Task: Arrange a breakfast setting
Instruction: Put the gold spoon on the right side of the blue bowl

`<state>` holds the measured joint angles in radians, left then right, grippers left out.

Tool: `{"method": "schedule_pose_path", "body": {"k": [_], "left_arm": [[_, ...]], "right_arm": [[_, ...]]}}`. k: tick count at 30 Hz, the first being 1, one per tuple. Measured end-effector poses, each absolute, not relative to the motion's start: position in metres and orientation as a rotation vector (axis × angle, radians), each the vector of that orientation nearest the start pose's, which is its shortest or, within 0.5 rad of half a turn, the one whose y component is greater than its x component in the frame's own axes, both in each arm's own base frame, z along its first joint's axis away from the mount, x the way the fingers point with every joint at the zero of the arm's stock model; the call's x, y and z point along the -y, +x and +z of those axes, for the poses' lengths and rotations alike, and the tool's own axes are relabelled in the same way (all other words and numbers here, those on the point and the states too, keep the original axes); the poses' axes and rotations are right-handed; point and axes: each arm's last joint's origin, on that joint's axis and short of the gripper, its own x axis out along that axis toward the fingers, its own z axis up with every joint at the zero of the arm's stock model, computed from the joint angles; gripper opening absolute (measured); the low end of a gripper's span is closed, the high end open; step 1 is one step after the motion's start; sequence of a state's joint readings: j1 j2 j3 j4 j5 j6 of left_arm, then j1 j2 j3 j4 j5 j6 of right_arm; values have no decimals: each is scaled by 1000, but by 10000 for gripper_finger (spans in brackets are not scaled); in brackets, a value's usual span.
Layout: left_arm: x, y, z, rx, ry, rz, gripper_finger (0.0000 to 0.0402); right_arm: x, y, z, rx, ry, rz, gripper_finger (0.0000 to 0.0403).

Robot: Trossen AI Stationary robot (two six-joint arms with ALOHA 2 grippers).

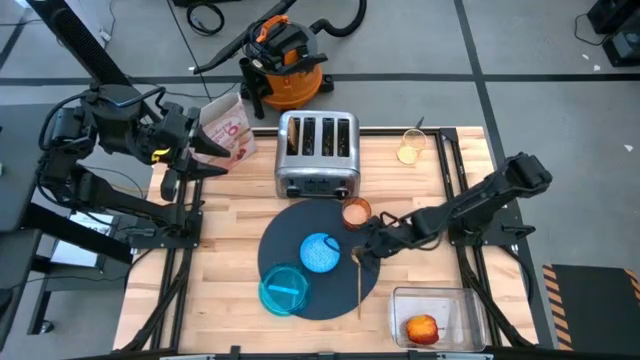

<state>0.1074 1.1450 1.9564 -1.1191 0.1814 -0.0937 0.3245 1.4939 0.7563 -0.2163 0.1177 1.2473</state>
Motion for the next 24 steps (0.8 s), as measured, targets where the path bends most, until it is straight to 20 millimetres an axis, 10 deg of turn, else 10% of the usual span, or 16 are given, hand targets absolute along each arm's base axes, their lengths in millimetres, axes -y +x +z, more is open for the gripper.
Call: {"method": "schedule_pose_path", "body": {"k": [13, 24], "left_arm": [[-8, 127, 533, -318, -135, -59, 183], [-8, 127, 532, -323, -127, -60, 183]], "right_arm": [[-50, 276, 153, -968, 951, -450, 13], [-63, 274, 156, -947, 907, -412, 14]]}}
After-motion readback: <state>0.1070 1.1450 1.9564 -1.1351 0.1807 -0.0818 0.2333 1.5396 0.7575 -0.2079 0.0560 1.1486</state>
